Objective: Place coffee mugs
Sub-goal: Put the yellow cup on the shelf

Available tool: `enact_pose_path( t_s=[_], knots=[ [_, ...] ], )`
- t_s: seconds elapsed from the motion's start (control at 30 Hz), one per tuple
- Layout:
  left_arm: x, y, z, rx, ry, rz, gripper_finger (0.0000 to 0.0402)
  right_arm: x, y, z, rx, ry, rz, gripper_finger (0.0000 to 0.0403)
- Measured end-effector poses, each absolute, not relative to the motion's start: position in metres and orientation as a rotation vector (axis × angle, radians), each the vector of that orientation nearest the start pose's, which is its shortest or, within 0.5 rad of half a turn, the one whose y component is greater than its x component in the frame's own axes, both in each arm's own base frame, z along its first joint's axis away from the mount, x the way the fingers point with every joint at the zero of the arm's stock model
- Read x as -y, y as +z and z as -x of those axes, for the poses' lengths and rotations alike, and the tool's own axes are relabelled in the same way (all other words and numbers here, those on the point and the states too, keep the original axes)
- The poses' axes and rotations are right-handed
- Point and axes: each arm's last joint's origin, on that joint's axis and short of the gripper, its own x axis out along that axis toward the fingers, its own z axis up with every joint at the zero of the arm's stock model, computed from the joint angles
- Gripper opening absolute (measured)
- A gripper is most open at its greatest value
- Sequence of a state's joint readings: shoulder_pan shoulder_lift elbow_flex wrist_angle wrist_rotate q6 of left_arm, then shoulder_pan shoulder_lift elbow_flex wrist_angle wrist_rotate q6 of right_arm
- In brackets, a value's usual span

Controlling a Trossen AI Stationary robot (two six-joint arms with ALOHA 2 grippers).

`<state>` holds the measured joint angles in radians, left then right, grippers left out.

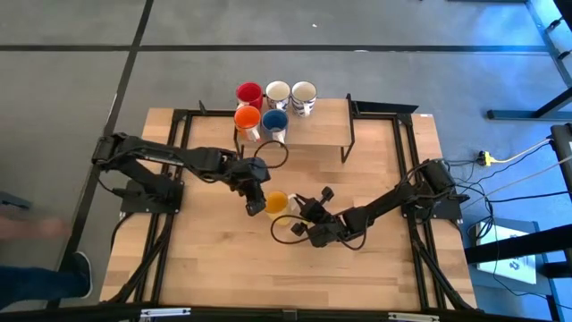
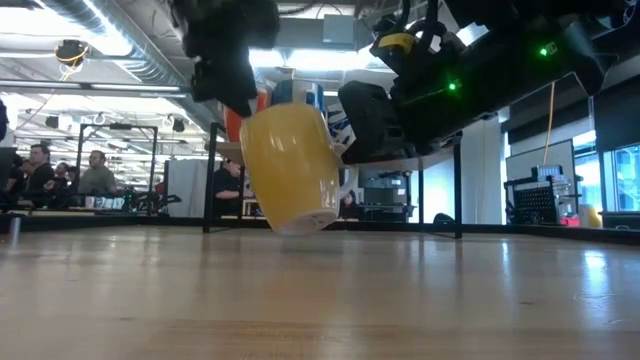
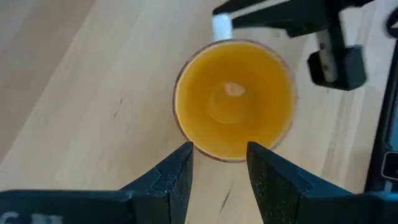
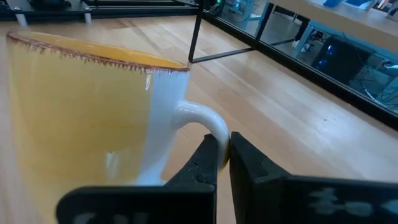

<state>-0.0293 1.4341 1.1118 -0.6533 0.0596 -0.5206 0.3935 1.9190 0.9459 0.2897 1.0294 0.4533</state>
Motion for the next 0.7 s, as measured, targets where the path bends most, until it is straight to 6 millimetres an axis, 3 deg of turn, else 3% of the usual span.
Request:
enact_pose_path(
  t_s=[0.33,0.7],
  knots=[
    [0.009,0.242,-0.304,-1.037,0.18,0.482,0.0145,-0.127,0.14,-0.346,-0.305,-0.667,0.051,0.0],
    [0.01,0.244,-0.308,-1.005,0.108,0.495,0.0135,-0.129,0.15,-0.351,-0.245,-0.646,0.055,0.0001]
  ],
)
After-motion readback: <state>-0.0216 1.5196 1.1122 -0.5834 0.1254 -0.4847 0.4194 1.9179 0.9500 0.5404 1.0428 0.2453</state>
